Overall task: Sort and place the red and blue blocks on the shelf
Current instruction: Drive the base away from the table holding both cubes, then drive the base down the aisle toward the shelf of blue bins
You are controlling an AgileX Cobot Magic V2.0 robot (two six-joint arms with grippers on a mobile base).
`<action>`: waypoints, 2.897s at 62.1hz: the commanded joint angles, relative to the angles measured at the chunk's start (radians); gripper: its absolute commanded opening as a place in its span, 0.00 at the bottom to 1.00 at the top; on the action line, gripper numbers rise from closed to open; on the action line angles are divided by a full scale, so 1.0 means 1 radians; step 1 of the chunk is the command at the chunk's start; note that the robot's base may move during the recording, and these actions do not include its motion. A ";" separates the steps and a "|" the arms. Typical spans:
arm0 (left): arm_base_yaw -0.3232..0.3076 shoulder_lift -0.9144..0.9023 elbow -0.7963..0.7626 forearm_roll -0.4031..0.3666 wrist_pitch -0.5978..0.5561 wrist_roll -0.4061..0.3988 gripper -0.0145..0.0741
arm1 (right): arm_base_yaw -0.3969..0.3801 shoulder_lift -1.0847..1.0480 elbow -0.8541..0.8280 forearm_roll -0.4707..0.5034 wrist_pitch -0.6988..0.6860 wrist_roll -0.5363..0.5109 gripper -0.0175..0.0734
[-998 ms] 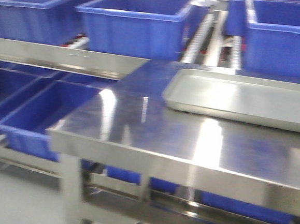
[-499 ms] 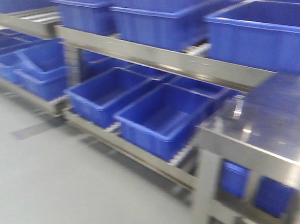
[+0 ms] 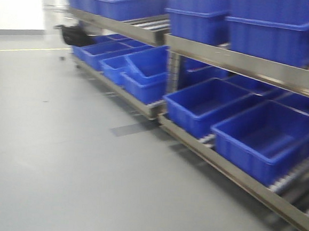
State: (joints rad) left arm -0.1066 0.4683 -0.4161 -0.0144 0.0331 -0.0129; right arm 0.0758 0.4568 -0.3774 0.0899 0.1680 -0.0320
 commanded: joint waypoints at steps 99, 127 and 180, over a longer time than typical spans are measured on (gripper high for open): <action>-0.001 0.009 -0.029 0.002 -0.093 -0.003 0.30 | -0.006 0.003 -0.027 0.004 -0.085 -0.011 0.26; -0.001 0.009 -0.029 0.002 -0.093 -0.003 0.30 | -0.006 0.003 -0.027 0.004 -0.085 -0.011 0.26; -0.001 0.009 -0.029 0.002 -0.093 -0.003 0.30 | -0.006 0.003 -0.027 0.004 -0.084 -0.011 0.26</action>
State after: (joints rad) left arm -0.1066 0.4683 -0.4161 -0.0141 0.0331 -0.0129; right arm 0.0758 0.4568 -0.3774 0.0899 0.1680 -0.0320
